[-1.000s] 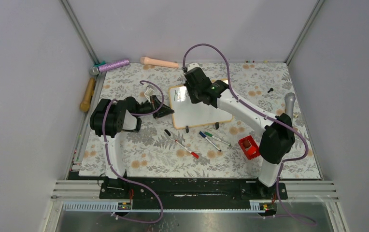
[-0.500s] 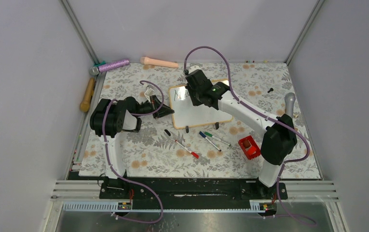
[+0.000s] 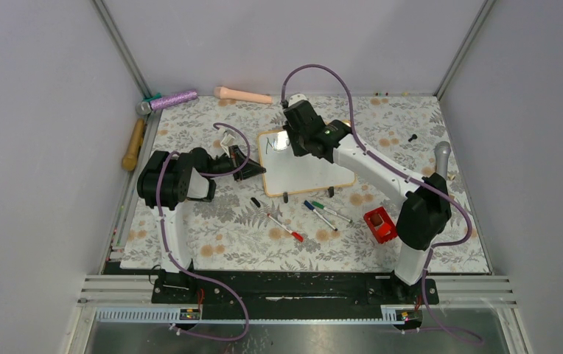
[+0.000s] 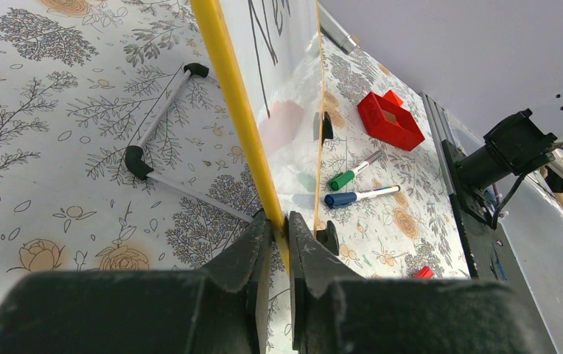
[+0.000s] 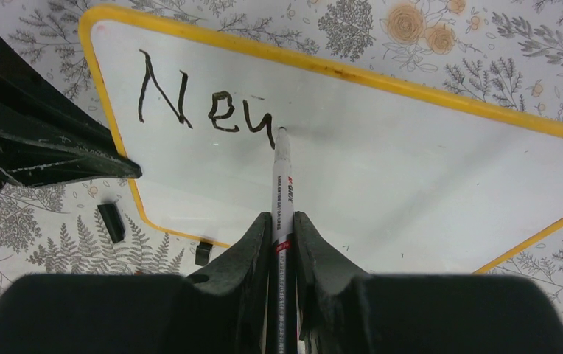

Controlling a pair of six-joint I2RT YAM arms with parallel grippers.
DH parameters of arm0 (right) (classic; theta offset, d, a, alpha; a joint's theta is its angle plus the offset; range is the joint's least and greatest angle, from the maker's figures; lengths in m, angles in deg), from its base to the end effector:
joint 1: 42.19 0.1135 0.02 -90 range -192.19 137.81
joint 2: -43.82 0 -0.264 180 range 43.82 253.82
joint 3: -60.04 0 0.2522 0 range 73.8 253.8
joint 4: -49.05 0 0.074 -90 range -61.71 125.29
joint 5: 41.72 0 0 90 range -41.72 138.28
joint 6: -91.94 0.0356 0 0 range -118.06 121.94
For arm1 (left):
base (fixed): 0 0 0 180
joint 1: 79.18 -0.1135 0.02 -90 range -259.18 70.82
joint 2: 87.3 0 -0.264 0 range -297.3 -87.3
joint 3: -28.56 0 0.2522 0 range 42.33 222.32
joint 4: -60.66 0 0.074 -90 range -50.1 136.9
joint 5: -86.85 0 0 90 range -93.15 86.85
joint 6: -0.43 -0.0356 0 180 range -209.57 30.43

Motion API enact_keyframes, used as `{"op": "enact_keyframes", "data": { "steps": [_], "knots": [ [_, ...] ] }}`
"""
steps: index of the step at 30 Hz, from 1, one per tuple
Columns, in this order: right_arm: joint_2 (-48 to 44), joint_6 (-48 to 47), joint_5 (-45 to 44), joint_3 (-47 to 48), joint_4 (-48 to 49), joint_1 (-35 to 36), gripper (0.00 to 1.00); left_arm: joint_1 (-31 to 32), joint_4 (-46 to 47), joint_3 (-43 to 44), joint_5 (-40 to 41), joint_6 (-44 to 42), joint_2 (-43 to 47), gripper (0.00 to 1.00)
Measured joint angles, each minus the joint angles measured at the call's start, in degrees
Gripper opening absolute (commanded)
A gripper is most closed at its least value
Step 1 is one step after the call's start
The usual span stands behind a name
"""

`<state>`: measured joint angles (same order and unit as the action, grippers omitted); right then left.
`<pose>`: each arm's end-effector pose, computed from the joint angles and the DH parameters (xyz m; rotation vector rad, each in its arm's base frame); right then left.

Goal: Write a sentence on the whiteboard

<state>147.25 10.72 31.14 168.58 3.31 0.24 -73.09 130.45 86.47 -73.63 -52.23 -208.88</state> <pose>0.3130 0.2719 0.3224 -0.5000 2.1898 0.1406 0.3500 -0.0711 0.1215 0.6670 1.6061 -1.4603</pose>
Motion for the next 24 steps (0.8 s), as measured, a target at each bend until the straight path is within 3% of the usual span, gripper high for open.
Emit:
{"op": "enact_keyframes", "data": {
  "steps": [15, 24],
  "knots": [
    [0.4, 0.0, 0.0, 1.7, -0.3, -0.6, 0.00, 0.0, 0.0, 0.0, 0.0, 0.0, 0.0, 0.00],
    [-8.0, 0.0, 0.9, -9.3, 6.8, -1.2, 0.00, 0.0, 0.1, 0.0, 0.0, 0.0, 0.0, 0.00]
  ]
}}
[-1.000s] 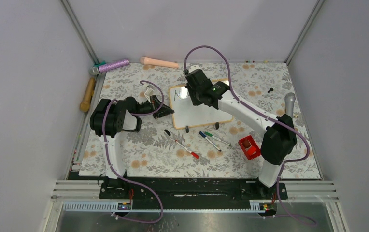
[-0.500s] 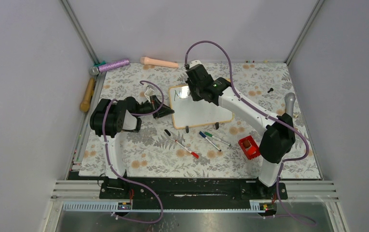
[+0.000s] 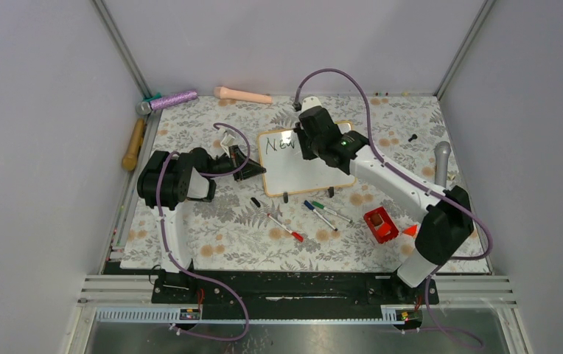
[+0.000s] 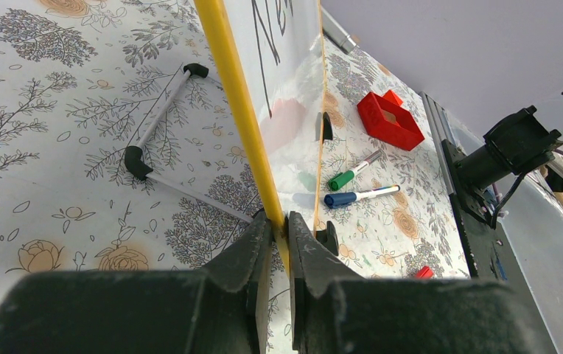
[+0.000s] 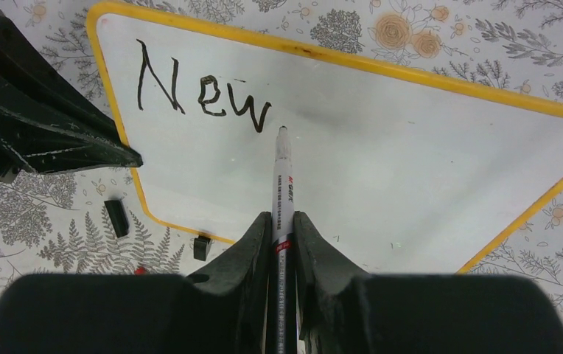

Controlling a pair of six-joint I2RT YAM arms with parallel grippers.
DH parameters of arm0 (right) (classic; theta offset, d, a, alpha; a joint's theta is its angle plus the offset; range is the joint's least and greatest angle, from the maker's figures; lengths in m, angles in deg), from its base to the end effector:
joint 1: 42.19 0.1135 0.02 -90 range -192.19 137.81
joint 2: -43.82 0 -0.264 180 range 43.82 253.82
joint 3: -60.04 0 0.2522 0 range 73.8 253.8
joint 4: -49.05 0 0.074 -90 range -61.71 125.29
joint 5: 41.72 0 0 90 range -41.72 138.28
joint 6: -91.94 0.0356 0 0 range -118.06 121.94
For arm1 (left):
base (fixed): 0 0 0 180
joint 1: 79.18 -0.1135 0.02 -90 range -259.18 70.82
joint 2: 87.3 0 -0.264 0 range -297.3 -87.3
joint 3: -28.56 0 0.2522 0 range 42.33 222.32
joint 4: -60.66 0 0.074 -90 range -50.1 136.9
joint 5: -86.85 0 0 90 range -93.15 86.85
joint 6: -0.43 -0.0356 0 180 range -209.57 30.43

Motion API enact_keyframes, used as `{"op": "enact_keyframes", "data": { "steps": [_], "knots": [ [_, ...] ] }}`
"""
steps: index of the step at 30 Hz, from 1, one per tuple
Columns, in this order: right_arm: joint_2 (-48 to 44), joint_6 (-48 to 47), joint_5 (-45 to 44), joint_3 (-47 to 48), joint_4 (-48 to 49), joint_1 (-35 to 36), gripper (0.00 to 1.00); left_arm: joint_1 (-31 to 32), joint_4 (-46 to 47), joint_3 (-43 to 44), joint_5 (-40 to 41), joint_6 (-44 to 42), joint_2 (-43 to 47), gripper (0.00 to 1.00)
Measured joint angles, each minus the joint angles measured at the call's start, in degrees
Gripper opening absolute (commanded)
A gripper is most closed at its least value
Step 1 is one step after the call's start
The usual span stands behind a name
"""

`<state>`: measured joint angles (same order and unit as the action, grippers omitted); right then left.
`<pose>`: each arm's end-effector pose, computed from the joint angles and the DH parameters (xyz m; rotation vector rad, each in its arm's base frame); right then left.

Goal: Write a sentence on the whiteboard

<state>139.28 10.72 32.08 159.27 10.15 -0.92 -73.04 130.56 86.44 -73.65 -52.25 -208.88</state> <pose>0.2961 0.2467 0.3306 -0.4504 2.1153 0.1955 0.3497 -0.0714 0.1216 0.6691 1.6046 -1.4602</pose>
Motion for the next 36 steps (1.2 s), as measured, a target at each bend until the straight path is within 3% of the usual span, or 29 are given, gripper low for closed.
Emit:
{"op": "enact_keyframes", "data": {
  "steps": [9, 36],
  "knots": [
    [-6.4, 1.1, -0.9, -6.7, 3.8, -0.1, 0.00, 0.0, 0.0, 0.0, 0.0, 0.0, 0.0, 0.00],
    [-9.6, -0.6, -5.8, -14.5, 10.5, -0.1, 0.00, 0.1, 0.0, 0.0, 0.2, 0.2, 0.0, 0.00]
  ]
}}
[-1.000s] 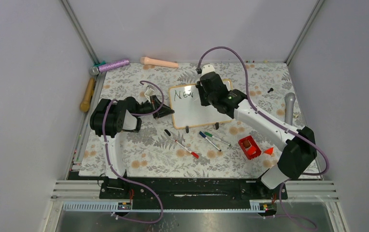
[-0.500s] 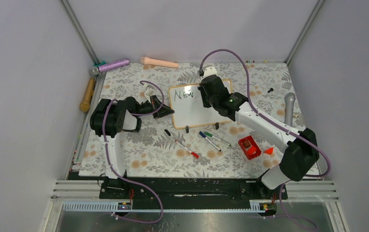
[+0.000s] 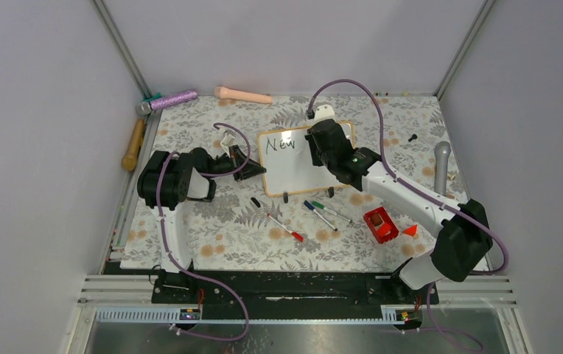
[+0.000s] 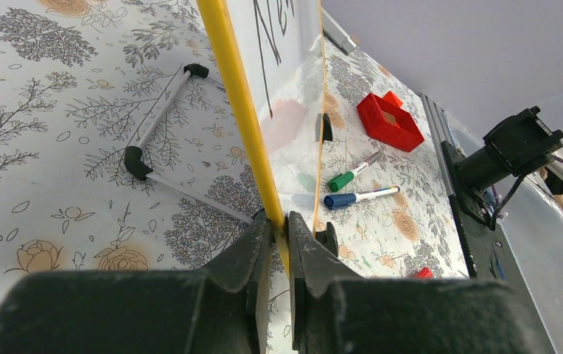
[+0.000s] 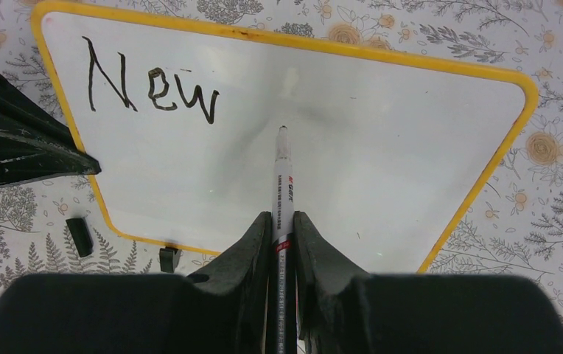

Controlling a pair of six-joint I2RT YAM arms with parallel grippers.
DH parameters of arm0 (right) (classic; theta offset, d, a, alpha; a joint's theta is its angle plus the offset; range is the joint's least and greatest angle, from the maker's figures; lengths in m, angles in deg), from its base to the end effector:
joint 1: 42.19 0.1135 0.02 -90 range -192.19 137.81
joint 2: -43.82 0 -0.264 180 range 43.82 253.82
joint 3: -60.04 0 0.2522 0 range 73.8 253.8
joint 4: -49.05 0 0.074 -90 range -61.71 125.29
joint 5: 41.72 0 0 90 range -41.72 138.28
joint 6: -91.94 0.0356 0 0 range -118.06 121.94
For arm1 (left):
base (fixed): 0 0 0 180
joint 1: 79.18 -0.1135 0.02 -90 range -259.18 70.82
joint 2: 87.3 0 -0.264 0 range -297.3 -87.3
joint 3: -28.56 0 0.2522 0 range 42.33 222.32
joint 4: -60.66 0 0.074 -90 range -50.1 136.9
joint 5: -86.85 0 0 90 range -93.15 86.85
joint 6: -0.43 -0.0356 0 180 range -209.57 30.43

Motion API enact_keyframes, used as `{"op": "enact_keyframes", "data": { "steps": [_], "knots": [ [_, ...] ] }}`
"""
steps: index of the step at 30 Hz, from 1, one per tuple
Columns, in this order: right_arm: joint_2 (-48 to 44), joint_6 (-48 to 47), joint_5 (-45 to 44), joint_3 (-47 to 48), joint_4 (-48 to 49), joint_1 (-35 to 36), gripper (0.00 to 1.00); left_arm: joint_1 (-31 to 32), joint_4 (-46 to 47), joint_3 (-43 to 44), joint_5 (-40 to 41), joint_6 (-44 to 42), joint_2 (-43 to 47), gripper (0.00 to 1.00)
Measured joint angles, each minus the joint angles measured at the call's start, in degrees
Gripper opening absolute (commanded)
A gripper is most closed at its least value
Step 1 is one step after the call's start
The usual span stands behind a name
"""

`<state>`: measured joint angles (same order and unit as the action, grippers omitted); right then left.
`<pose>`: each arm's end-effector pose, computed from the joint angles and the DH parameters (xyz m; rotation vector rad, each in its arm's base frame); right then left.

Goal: Write a sentence on the whiteboard

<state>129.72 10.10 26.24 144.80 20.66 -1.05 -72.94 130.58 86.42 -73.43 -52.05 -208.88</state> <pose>0.2696 0.2178 0.3191 -0.3561 2.0167 0.1345 0.3497 -0.0719 0.1216 0.6645 1.6065 -1.4615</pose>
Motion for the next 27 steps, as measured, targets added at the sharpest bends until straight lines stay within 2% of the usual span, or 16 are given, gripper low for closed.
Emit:
{"op": "enact_keyframes", "data": {
  "steps": [27],
  "knots": [
    [-2.6, -1.3, 0.7, -3.4, 3.8, 0.0, 0.00, 0.0, 1.2, -1.8, 2.0, -3.0, 0.1, 0.00]
  ]
}}
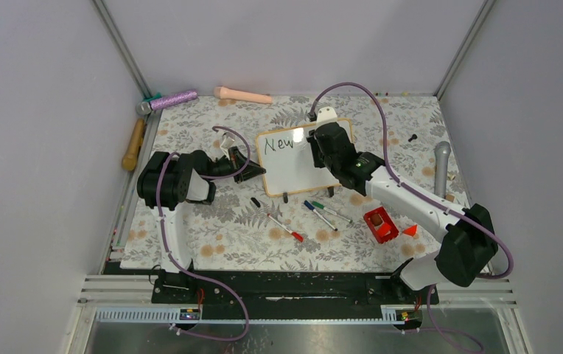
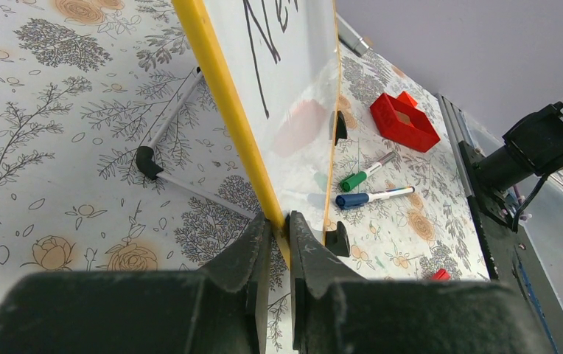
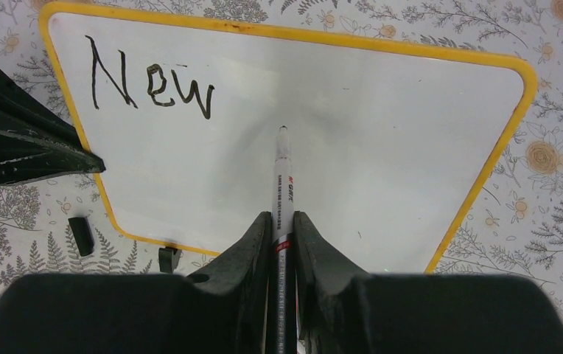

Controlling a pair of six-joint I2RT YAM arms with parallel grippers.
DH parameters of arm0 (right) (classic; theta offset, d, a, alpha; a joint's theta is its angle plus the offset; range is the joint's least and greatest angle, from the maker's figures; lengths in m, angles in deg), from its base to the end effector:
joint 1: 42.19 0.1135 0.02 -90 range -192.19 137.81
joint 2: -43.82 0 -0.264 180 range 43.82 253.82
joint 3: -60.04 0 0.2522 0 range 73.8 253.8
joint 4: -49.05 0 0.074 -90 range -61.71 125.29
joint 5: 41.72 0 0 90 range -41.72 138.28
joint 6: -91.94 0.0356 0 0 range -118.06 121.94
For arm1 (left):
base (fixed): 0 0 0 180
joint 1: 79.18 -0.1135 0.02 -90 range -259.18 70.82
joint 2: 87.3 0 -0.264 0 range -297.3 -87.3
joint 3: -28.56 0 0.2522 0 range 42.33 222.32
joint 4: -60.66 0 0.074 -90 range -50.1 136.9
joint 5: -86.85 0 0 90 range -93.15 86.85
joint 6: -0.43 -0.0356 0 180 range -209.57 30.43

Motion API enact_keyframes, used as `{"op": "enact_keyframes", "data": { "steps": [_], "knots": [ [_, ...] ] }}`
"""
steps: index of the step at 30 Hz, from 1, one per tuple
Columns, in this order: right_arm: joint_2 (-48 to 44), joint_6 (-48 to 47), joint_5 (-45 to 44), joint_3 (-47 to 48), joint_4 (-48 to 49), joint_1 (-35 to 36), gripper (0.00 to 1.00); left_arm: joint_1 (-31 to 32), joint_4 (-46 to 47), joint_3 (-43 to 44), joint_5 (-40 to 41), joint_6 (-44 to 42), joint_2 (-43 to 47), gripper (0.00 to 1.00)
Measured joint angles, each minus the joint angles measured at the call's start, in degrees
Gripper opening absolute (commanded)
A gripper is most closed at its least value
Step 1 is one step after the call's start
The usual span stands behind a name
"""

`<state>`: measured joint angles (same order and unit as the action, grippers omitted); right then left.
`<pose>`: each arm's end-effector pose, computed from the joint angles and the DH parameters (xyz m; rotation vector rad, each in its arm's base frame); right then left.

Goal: Write a sentence on the whiteboard

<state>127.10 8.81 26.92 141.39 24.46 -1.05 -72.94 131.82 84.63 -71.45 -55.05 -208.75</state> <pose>0.2624 0.2120 0.3193 -0.3644 1.9697 0.1579 0.3439 -0.0709 0.1182 0.6650 1.5861 -1.4046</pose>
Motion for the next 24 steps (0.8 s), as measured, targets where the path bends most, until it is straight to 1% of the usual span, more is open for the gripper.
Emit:
{"op": "enact_keyframes", "data": {
  "steps": [16, 23, 24],
  "knots": [
    [-1.0, 0.0, 0.2, -1.3, 1.1, 0.0, 0.00, 0.0, 0.0, 0.1, 0.0, 0.0, 0.0, 0.00],
    [-1.0, 0.3, 1.5, -3.5, 2.6, 0.0, 0.00, 0.0, 0.0, 0.0, 0.1, 0.0, 0.0, 0.00],
    [-1.0, 0.3, 1.5, -3.7, 2.6, 0.0, 0.00, 0.0, 0.0, 0.0, 0.1, 0.0, 0.0, 0.01]
  ]
}}
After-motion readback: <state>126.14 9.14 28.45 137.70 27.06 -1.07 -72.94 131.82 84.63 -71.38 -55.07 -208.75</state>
